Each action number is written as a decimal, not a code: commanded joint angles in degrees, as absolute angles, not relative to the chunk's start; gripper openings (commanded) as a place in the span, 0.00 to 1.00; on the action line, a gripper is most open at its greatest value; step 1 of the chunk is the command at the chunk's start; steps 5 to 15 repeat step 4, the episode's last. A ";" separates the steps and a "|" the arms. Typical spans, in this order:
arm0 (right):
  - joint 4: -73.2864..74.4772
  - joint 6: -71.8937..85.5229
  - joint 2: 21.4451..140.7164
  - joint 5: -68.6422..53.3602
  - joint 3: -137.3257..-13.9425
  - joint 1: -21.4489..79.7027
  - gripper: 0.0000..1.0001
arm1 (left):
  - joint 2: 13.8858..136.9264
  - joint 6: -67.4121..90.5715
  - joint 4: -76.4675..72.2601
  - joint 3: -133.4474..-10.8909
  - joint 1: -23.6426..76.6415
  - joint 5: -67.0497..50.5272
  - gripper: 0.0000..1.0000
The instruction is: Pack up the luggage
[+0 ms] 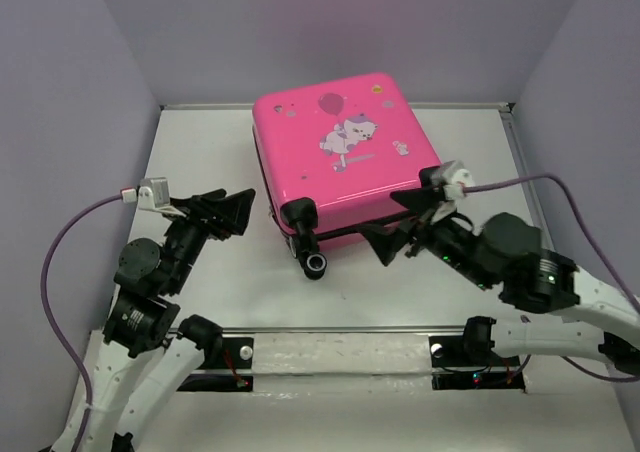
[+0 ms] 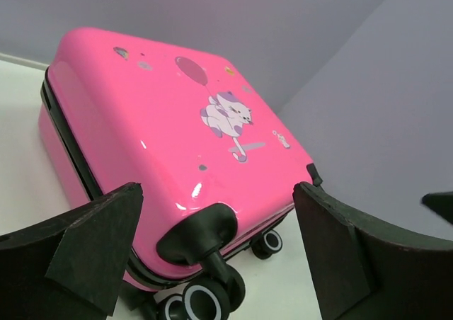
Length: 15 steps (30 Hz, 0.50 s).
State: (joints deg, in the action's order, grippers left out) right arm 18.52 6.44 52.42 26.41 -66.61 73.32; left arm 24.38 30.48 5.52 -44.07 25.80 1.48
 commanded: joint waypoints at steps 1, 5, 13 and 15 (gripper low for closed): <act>13.74 3.61 42.12 32.51 -60.75 73.56 1.00 | 22.15 28.92 3.34 -44.92 25.93 -0.62 0.99; 8.97 3.34 38.50 33.57 -55.64 73.56 1.00 | 22.50 29.79 1.93 -43.42 25.93 -0.62 0.99; 8.97 3.34 38.50 33.57 -55.64 73.56 1.00 | 22.50 29.79 1.93 -43.42 25.93 -0.62 0.99; 8.97 3.34 38.50 33.57 -55.64 73.56 1.00 | 22.50 29.79 1.93 -43.42 25.93 -0.62 0.99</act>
